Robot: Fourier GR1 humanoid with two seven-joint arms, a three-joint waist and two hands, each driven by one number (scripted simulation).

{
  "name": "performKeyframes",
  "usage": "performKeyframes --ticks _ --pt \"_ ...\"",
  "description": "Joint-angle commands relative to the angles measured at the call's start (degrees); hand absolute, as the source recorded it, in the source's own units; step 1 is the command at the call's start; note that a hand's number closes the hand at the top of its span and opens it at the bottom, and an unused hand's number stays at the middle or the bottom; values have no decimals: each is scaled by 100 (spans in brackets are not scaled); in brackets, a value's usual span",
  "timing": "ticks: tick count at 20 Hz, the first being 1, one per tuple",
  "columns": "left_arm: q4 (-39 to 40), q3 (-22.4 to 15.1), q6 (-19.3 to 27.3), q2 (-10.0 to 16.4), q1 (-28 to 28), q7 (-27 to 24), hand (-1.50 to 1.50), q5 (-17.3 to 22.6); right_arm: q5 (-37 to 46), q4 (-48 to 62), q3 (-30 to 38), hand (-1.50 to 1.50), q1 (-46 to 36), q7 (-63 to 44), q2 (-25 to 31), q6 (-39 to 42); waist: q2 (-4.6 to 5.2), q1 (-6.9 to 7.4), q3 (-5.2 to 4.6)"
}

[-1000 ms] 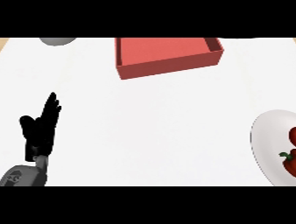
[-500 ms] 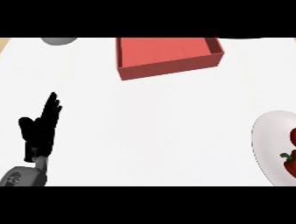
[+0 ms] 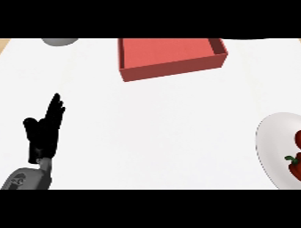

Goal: Pick the tomato from the plate and place it in the cardboard box

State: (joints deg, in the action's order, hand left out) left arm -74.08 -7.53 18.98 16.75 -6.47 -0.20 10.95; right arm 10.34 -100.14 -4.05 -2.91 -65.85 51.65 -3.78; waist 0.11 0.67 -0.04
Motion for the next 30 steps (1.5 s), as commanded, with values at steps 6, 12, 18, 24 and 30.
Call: performKeyframes --ticks 6,12,18,24,30 --pt "-79 32 38 -108 182 -15 0 -168 496 472 -157 -150 -660 -1206 -565 167 -9 -20 -1" --pt "-195 147 35 -145 -19 191 0 -170 647 817 -135 -150 -735 -1068 -685 460 -17 -48 0" --pt "-236 244 -230 -11 141 219 0 -190 833 1439 -65 -150 -825 -636 -928 590 -10 -40 2" --pt "143 455 -364 -119 75 -118 0 -227 1057 1305 3 -150 -667 -643 -1183 722 -17 -71 0" --pt "-93 401 -148 -337 212 26 0 -484 1209 1675 273 -150 -751 -339 -1388 880 -16 -62 2"
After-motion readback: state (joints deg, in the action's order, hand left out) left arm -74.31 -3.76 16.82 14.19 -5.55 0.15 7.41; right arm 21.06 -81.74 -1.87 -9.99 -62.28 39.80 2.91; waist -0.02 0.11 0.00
